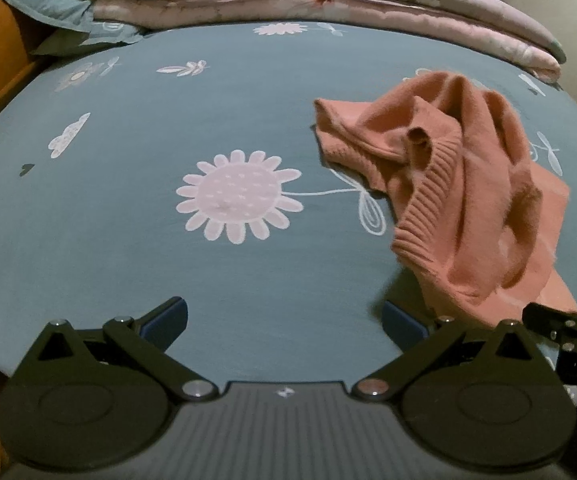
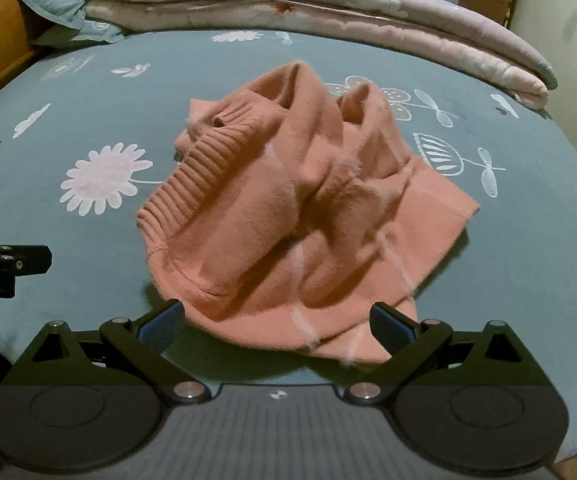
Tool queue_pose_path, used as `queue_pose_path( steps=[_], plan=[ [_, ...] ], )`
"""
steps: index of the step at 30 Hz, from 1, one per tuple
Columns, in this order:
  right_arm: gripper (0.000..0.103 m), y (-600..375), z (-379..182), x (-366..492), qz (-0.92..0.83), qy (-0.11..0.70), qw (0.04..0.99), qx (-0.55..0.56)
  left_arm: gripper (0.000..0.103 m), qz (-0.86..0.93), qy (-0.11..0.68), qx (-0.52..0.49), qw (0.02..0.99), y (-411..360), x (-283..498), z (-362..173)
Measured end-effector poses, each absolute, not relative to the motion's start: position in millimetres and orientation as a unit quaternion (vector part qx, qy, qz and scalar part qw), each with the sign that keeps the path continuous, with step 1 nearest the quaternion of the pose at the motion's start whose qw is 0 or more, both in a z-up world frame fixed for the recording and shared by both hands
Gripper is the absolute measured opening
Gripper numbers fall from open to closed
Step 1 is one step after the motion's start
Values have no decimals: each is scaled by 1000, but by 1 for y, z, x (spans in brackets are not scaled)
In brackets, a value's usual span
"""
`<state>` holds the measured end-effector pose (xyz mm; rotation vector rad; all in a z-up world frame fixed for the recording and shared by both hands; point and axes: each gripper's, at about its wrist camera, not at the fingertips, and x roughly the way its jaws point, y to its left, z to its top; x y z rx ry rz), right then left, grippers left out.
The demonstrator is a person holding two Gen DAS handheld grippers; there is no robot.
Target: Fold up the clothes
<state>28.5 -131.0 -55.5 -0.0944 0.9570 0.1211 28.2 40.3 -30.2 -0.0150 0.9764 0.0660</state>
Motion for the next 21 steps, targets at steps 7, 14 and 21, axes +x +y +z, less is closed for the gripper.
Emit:
queue_pose_path(
  steps=[7, 14, 21],
  plan=[
    [101, -126, -59, 27, 64, 467, 881, -49, 102, 42, 467, -10, 883, 45, 28, -32],
    [101, -124, -57, 24, 69, 461, 883, -52, 102, 42, 466, -7, 884, 46, 28, -33],
    [101, -122, -56, 24, 74, 456, 885, -58, 102, 42, 464, -5, 885, 48, 29, -35]
  ],
)
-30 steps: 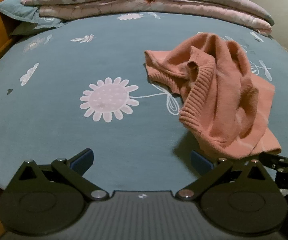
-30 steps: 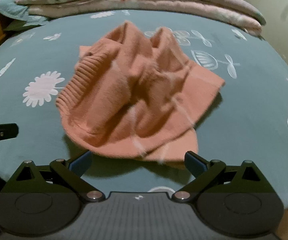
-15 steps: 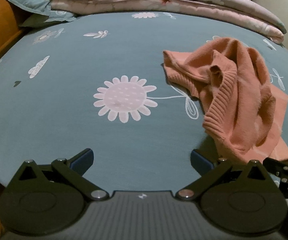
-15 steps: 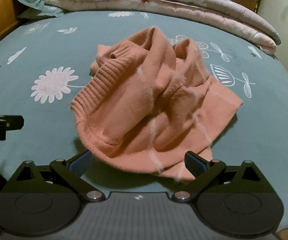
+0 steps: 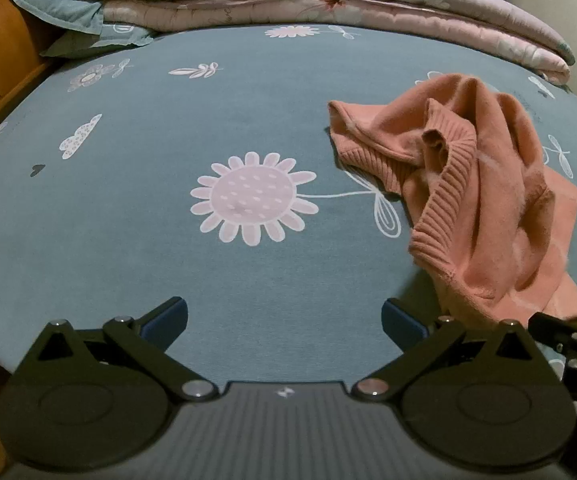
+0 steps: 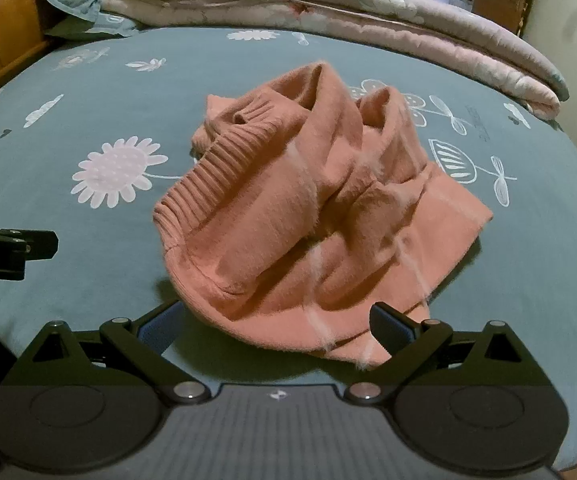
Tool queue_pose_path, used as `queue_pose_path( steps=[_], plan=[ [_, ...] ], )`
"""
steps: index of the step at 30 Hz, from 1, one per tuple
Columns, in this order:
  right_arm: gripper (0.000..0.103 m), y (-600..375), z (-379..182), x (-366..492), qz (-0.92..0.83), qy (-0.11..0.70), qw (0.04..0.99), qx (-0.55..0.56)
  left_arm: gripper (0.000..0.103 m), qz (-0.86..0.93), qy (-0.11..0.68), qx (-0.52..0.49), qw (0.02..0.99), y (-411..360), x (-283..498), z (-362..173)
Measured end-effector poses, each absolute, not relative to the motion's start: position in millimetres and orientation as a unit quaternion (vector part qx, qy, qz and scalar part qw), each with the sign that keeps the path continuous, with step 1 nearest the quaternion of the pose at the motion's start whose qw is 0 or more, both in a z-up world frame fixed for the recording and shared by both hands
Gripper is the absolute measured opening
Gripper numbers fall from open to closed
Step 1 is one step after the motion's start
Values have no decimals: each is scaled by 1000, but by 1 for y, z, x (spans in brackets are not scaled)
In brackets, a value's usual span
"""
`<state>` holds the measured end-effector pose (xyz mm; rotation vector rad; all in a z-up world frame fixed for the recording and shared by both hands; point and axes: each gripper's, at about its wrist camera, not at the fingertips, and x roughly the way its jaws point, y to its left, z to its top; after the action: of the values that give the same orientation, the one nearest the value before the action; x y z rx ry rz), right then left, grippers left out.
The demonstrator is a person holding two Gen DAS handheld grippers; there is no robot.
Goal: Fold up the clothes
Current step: 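Reach the right tool to the sweater and pinch its ribbed hem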
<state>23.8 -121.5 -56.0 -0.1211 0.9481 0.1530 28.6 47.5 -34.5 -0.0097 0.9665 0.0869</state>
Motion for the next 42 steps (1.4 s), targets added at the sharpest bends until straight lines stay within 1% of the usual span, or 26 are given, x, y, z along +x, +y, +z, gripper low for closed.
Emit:
queue_pose_path(
  steps=[4, 7, 8, 9, 11, 12, 14, 17, 19, 20, 21, 22, 24, 27, 31, 35, 40, 42],
  plan=[
    [101, -117, -55, 24, 87, 445, 889, -65, 102, 42, 464, -3, 885, 49, 29, -36],
    [100, -109, -56, 24, 112, 406, 902, -93, 102, 45, 462, -1, 886, 52, 29, -37],
    [97, -104, -57, 25, 121, 396, 904, -105, 102, 49, 461, 0, 886, 54, 28, -38],
    [88, -100, -58, 27, 130, 391, 904, -115, 102, 55, 461, 3, 886, 56, 29, -39],
    [75, -91, -61, 34, 150, 389, 901, -120, 102, 66, 460, 7, 885, 61, 29, -41],
    [71, -86, -65, 38, 158, 389, 899, -121, 102, 69, 460, 8, 885, 64, 29, -42],
    [68, -72, -74, 47, 178, 395, 890, -139, 102, 73, 461, 6, 884, 71, 29, -43],
    [68, -48, -92, 53, 201, 394, 879, -180, 102, 76, 461, 1, 884, 79, 28, -45],
    [68, -32, -107, 55, 199, 386, 871, -230, 102, 75, 456, -1, 887, 84, 26, -45],
    [53, -25, -115, 56, 191, 382, 866, -261, 102, 74, 454, -2, 888, 87, 26, -45],
    [22, -20, -121, 58, 179, 382, 860, -288, 102, 72, 450, -4, 890, 89, 24, -45],
    [15, -20, -123, 60, 172, 387, 857, -295, 102, 68, 445, -5, 893, 90, 23, -44],
    [14, -26, -117, 63, 165, 399, 857, -283, 102, 54, 433, -7, 900, 92, 20, -43],
    [12, -44, -92, 56, 159, 397, 869, -248, 102, 24, 423, 1, 906, 87, 21, -45],
    [11, -80, -48, 41, 145, 377, 891, -207, 102, -29, 406, 21, 913, 70, 24, -48],
    [11, -119, -11, 32, 117, 353, 911, -178, 102, -80, 399, 13, 913, 50, 34, -48],
    [11, -164, 23, 23, 83, 337, 927, -142, 102, -131, 386, 0, 913, 23, 47, -42],
    [11, -178, 32, 17, 71, 329, 932, -134, 102, -146, 385, 11, 911, 9, 52, -41]
  ],
)
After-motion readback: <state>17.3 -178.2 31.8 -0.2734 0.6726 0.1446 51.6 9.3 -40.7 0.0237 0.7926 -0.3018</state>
